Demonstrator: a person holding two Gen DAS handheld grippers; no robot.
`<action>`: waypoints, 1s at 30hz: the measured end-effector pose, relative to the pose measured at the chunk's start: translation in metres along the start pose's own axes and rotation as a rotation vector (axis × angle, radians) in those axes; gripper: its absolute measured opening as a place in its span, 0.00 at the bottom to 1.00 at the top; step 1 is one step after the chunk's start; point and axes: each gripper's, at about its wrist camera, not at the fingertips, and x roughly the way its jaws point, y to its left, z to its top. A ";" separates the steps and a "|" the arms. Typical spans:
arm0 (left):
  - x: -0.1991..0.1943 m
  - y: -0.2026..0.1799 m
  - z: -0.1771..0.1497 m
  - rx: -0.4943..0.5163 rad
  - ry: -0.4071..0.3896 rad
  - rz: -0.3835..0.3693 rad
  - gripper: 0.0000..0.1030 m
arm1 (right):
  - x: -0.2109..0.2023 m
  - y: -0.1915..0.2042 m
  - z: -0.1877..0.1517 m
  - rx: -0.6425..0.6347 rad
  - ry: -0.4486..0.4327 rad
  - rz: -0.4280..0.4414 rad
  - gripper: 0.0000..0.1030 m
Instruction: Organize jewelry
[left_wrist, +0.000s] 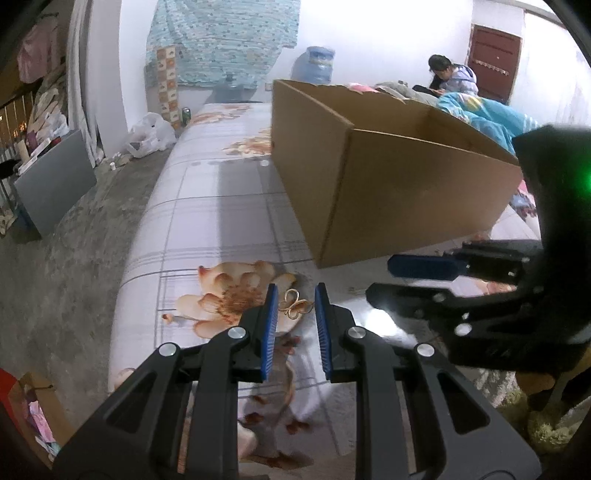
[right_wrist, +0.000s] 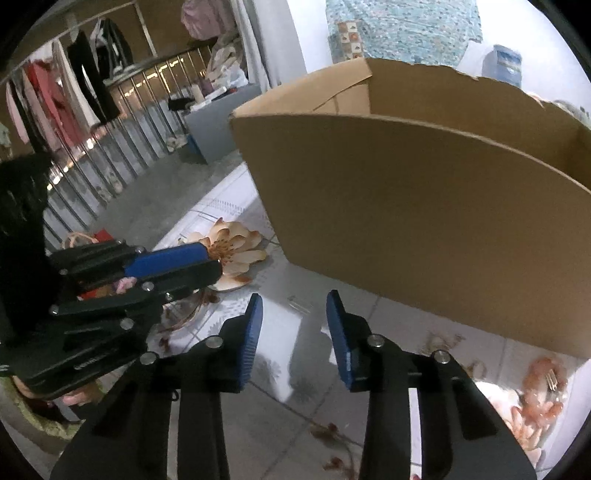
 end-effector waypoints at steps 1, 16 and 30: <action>0.000 0.002 0.000 -0.004 -0.001 -0.001 0.18 | 0.002 0.003 -0.001 -0.005 0.004 -0.010 0.32; 0.006 0.021 -0.005 -0.036 -0.009 -0.024 0.18 | 0.013 0.011 0.000 -0.005 0.020 -0.122 0.06; 0.001 0.020 -0.007 -0.038 -0.017 -0.006 0.18 | -0.016 0.003 -0.010 0.028 -0.011 -0.075 0.03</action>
